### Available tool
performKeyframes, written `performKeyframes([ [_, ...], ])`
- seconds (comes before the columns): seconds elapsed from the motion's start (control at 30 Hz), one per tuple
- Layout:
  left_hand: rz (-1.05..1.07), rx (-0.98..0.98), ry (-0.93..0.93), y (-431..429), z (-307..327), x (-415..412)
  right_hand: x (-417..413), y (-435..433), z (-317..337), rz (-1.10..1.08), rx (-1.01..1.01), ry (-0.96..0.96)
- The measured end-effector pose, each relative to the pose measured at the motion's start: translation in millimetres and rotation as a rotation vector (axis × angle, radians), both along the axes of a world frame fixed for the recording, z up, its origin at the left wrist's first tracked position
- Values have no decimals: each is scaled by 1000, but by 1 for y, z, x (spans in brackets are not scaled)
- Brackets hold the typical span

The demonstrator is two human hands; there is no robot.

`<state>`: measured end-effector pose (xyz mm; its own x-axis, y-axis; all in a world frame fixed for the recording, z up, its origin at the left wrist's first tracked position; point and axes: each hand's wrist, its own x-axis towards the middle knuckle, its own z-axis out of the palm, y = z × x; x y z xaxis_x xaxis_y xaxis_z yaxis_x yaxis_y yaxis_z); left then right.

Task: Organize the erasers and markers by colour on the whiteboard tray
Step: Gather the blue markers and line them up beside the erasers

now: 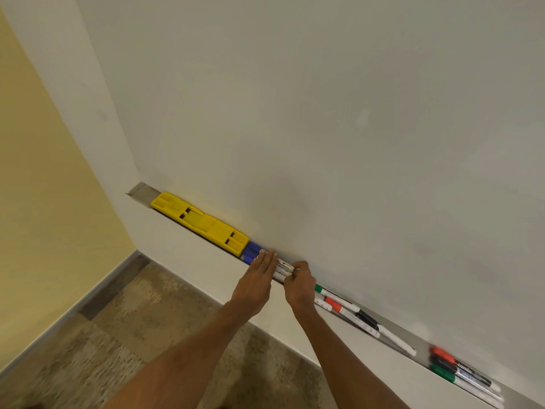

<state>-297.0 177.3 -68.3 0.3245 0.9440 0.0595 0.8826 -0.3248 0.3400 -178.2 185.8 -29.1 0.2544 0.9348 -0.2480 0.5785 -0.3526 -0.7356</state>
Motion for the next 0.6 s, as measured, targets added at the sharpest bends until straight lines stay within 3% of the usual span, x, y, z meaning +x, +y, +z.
performKeyframes([
  [0.37, 96, -22, -52, -3, -6, 6, 7, -6, -4, 77, 48, -49],
  [0.6, 130, 8, 25, -3, -12, 10, 21, -14, -6, 63, 46, -105],
])
